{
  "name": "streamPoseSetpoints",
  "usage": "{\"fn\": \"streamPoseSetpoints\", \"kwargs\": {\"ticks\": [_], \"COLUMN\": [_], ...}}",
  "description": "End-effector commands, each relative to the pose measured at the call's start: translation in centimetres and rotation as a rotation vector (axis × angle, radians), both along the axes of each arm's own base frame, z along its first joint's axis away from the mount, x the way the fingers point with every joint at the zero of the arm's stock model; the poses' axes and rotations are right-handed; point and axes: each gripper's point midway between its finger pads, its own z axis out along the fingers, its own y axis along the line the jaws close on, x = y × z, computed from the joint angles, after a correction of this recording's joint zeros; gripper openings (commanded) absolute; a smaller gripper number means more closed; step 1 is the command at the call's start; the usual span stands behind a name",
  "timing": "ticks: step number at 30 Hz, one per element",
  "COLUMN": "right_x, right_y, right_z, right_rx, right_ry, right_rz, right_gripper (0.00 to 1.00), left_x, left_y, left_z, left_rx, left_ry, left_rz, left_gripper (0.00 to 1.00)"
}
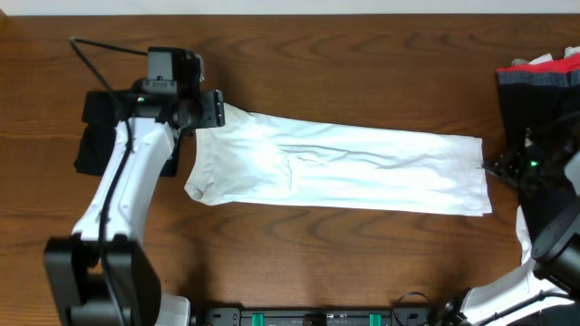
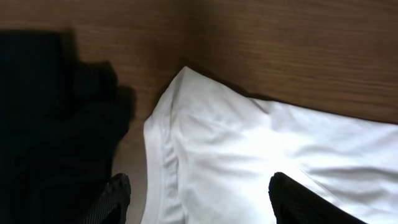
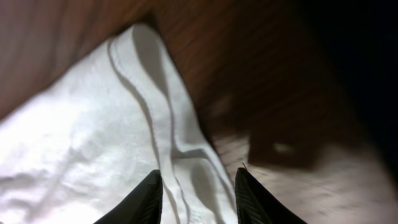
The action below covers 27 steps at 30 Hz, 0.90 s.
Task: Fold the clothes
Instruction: 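Release the shirt with both grippers and lift them away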
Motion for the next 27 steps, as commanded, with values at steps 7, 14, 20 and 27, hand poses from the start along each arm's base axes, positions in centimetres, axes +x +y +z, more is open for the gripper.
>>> {"fn": "streamPoseSetpoints", "kwargs": {"ticks": [7, 14, 20, 27], "right_x": [-2.3, -2.4, -3.0, -2.9], "right_y": [1.3, 2.7, 4.2, 4.4], "right_z": [-4.1, -4.3, -4.2, -4.1], "right_rx": [-0.047, 0.01, 0.034, 0.036], "right_ry": [0.154, 0.16, 0.194, 0.196], "right_rz": [0.14, 0.154, 0.196, 0.199], "right_gripper": [0.57, 0.54, 0.31, 0.13], "left_x": [-2.6, -3.0, -3.0, -2.9], "left_y": [0.5, 0.5, 0.4, 0.4], "left_z": [4.6, 5.2, 5.2, 5.3], "left_rx": [-0.001, -0.002, -0.003, -0.003], "left_ry": [-0.058, -0.065, -0.069, -0.072], "left_rz": [0.021, 0.022, 0.019, 0.019], "left_gripper": [0.73, 0.73, 0.74, 0.74]}}
